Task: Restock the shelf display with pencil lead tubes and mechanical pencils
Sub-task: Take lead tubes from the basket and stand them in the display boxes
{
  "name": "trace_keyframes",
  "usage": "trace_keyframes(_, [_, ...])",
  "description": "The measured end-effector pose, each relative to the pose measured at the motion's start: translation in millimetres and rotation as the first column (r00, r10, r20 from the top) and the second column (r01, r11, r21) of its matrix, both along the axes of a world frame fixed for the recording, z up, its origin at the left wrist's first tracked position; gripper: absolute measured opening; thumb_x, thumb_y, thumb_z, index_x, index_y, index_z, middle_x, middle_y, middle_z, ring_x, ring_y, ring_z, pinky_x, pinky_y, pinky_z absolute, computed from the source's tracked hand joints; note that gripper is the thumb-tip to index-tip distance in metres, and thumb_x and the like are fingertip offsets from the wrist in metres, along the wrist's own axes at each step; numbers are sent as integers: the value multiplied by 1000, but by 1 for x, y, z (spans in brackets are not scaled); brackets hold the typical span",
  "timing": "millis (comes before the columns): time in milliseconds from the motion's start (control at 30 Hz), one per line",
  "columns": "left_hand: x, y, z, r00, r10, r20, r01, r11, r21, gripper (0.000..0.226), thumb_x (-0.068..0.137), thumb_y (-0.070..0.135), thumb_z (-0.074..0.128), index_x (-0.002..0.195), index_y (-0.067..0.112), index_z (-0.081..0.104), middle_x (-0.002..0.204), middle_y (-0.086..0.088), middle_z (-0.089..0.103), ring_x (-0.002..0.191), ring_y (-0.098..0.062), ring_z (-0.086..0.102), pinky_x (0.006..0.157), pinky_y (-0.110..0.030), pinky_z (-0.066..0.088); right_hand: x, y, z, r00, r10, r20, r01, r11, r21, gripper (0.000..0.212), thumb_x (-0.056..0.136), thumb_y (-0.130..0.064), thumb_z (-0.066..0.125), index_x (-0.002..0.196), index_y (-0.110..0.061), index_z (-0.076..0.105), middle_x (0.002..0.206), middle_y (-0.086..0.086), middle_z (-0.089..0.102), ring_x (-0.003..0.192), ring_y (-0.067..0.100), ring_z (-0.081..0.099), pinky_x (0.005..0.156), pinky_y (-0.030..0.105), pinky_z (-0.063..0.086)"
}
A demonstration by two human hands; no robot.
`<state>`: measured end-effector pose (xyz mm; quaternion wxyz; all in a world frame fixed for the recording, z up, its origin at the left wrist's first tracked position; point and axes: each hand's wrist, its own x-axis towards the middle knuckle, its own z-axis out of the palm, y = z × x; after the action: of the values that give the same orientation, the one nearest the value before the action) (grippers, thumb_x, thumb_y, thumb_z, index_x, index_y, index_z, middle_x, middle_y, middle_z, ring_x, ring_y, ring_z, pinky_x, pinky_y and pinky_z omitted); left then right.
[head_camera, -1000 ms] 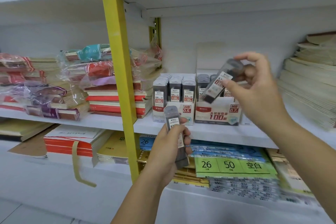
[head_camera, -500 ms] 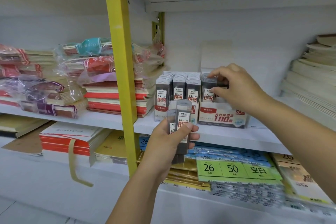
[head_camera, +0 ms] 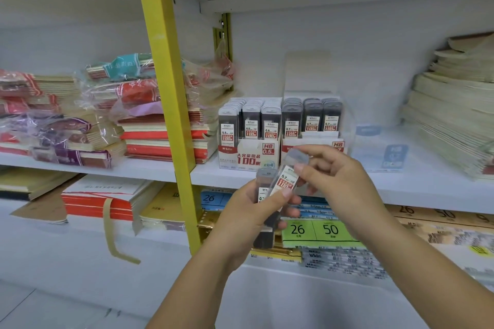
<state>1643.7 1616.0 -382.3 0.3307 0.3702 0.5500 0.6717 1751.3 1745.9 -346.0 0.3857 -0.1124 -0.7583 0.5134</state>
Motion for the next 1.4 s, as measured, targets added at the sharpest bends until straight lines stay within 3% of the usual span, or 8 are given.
trace_keyframes(333, [-1, 2, 1, 994, 27, 105, -26, 1000, -12, 19, 103, 23, 54, 118, 26, 66, 109, 0, 78, 100, -14, 74, 70, -26, 57, 9, 11, 4, 981, -111, -160, 100, 992, -74, 20, 90, -15, 66, 100, -33, 66, 87, -4, 75, 68, 8, 68, 57, 18, 53])
trace_keyframes(500, [-13, 5, 4, 981, 168, 96, -171, 985, 19, 25, 103, 29, 55, 97, 40, 76, 90, 2, 77, 83, -14, 75, 75, -29, 60, 7, 35, 56, 931, -212, -299, 273, 945, 182, 28, 92, -15, 64, 96, -42, 58, 95, -7, 72, 84, 8, 69, 67, 21, 56])
trace_keyframes(667, [-25, 5, 4, 963, 244, 110, -254, 964, 82, 21, 100, 23, 60, 99, 35, 78, 88, -2, 78, 85, -16, 76, 81, -32, 62, -15, 49, 84, 946, -250, -206, 324, 750, 577, 28, 92, -17, 64, 100, -42, 53, 92, -22, 64, 81, -9, 62, 68, 4, 45])
trace_keyframes(767, [-29, 5, 4, 954, 281, 101, -291, 951, 106, 18, 98, 22, 63, 97, 32, 78, 90, -1, 79, 87, -17, 77, 75, -30, 62, -26, 55, 87, 954, -288, -87, 268, 686, 677, 29, 91, -22, 64, 104, -44, 52, 87, -25, 61, 81, -8, 60, 68, 9, 45])
trace_keyframes(1067, [-31, 6, 5, 958, 271, 95, -282, 949, 138, 16, 98, 17, 63, 103, 28, 74, 96, 1, 79, 92, -14, 76, 75, -26, 61, -48, 62, 78, 937, -319, 141, 149, 732, 665, 25, 91, -21, 64, 99, -40, 51, 84, -20, 62, 78, -4, 59, 63, 15, 43])
trace_keyframes(1200, [-30, 5, 5, 965, 256, 58, -261, 959, 112, 14, 98, 21, 63, 106, 29, 71, 98, 7, 79, 86, -3, 74, 65, -18, 57, -52, 59, 68, 911, -402, 91, 213, 649, 730, 23, 90, -22, 65, 104, -39, 57, 95, -11, 55, 82, 6, 52, 74, 22, 41])
trace_keyframes(1300, [-27, 4, 5, 965, 256, 62, -261, 961, 93, 13, 97, 22, 63, 106, 28, 71, 98, 8, 79, 85, -3, 73, 76, -29, 59, -48, 58, 66, 889, -446, 103, 265, 684, 679, 33, 92, -24, 64, 123, -34, 61, 101, -6, 39, 95, 12, 44, 78, 18, 36])
trace_keyframes(1400, [-24, 4, 6, 967, 245, 71, -250, 965, 84, 15, 97, 22, 64, 109, 28, 69, 98, 7, 79, 87, -7, 74, 84, -37, 60, -29, 45, 55, 913, -404, 51, 268, 690, 672, 38, 94, -22, 59, 131, -31, 56, 100, -8, 42, 87, 6, 45, 75, 11, 36])
